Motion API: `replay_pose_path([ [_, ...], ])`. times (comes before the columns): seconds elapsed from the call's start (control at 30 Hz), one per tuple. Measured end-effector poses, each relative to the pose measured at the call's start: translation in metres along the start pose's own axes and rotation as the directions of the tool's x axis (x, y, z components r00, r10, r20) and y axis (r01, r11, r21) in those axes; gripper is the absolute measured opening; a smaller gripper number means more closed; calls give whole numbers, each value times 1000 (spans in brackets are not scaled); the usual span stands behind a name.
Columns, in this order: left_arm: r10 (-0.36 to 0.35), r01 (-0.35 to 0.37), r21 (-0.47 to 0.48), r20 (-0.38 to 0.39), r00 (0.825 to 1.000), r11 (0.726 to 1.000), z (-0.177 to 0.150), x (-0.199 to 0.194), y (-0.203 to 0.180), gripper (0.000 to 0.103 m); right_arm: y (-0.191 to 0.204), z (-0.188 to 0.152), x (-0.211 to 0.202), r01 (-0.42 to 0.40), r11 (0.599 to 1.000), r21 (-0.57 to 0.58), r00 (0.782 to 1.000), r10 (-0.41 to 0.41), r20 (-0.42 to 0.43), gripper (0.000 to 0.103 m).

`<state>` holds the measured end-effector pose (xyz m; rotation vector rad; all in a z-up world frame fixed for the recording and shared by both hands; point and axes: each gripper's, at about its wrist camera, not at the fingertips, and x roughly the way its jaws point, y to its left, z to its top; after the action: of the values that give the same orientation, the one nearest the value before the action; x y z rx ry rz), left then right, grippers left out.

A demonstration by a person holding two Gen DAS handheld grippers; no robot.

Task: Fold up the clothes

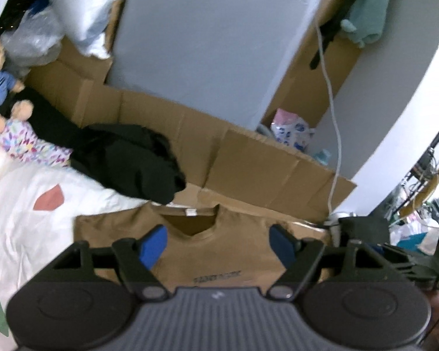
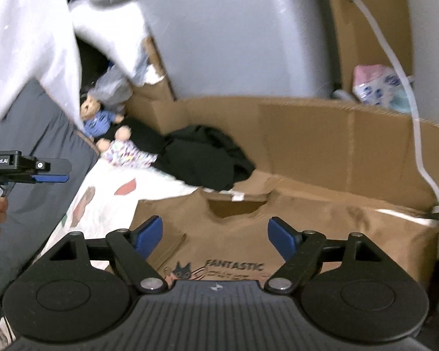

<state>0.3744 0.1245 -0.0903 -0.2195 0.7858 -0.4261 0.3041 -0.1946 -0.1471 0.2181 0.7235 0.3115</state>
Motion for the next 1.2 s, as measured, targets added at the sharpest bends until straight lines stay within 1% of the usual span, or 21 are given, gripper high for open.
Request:
replay_pose_path([
  [0.1,-6,6,35,-19,1000,999,13,-4,-14,80,-6,3,-21,21,1000,6,1000,-21,8,85],
  [0.2,10,-7,75,-44,999,997,28,-4,-28,80,-11,5,-39,49,999,1,999,-49,8,85],
  [0.3,19,-17,60,-37,999,998,51,-8,-39,80,-18,7,-55,77,997,3,997,-77,6,86],
  [0.37,23,-22,58,-12,1000,998,70,-11,-50,80,-24,9,-66,88,996,11,996,-88,11,86],
  [0.5,21,-21,40,-3,1000,999,95,-11,-63,80,-34,14,-88,116,993,18,993,-116,34,86],
  [0.57,59,-58,91,-2,998,994,111,-8,-79,80,-38,16,-94,123,992,22,991,-124,42,86],
  [0.6,66,-65,105,0,998,992,116,-7,-84,80,-42,18,-99,129,991,32,990,-131,47,86],
  [0.73,78,-77,100,-4,997,992,134,-5,-98,80,-54,20,-109,145,989,23,988,-146,54,86],
  [0.83,87,-85,123,-15,996,989,147,-3,-114,80,-62,19,-114,150,988,27,987,-151,53,86],
  [0.93,94,-90,137,-23,995,986,154,2,-128,80,-72,16,-118,149,988,30,987,-150,54,86],
  [1.0,92,-86,139,-39,995,987,157,7,-133,80,-76,13,-118,150,988,25,987,-151,56,86],
  [1.07,73,-63,131,-69,995,989,162,16,-138,80,-80,11,-117,149,989,25,987,-150,56,86],
  [1.17,91,-82,121,-71,993,989,164,23,-141,80,-87,4,-114,145,989,30,988,-147,46,86],
  [1.2,85,-76,115,-79,993,990,162,27,-143,80,-89,3,-114,145,989,30,988,-146,46,86],
])
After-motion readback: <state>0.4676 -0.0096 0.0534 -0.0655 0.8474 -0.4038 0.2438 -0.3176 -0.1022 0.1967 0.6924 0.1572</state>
